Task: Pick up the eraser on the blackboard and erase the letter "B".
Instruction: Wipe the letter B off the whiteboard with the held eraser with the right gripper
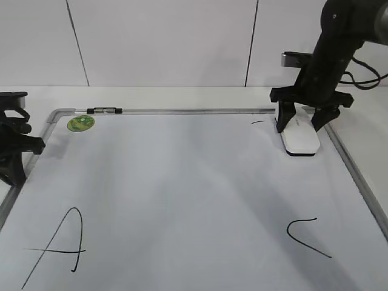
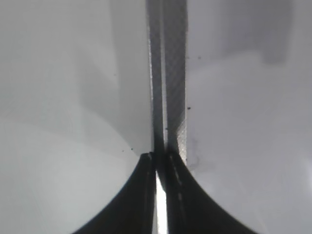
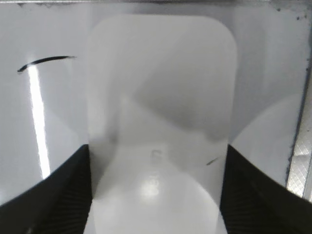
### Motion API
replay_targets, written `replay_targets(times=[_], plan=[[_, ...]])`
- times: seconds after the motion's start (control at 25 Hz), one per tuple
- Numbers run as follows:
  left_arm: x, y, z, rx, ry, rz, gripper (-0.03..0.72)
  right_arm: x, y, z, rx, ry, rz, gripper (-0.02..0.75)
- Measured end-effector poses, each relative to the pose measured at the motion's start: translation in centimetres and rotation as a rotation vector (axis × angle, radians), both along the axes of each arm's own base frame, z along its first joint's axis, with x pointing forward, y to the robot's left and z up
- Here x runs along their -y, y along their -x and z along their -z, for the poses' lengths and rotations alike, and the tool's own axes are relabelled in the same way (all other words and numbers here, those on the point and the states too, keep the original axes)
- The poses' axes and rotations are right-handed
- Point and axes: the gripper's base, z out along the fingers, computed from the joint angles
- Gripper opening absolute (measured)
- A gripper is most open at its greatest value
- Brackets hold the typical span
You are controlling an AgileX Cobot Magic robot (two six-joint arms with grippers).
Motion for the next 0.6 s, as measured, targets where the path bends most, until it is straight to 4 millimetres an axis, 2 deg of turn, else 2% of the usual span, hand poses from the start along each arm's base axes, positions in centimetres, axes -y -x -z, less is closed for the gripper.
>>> replay_targets(times=[0.16,0.24,0.48,0.6], plan=[[0.0,0.0,0.0,-0.003,0.0,0.0,0.016,-1.5,0.2,0.0,0.001,0.012,-0.036,0.531],[0.0,0.1,0.0,-0.005,-0.002,0.001,0.016,-3.0,0.4,0.0,0.009,0.043,-0.082,0.531],[0.0,0.1,0.0,-0.008,-0.003,0.002,0.016,-10.2,2.4,0.0,0.008,0.023,-0.232,0.531],[0.0,0.1,0.0,-0.008,-0.003,0.002,0.016,-12.4,3.0,0.0,0.01,0.013,-0.274,0.531]])
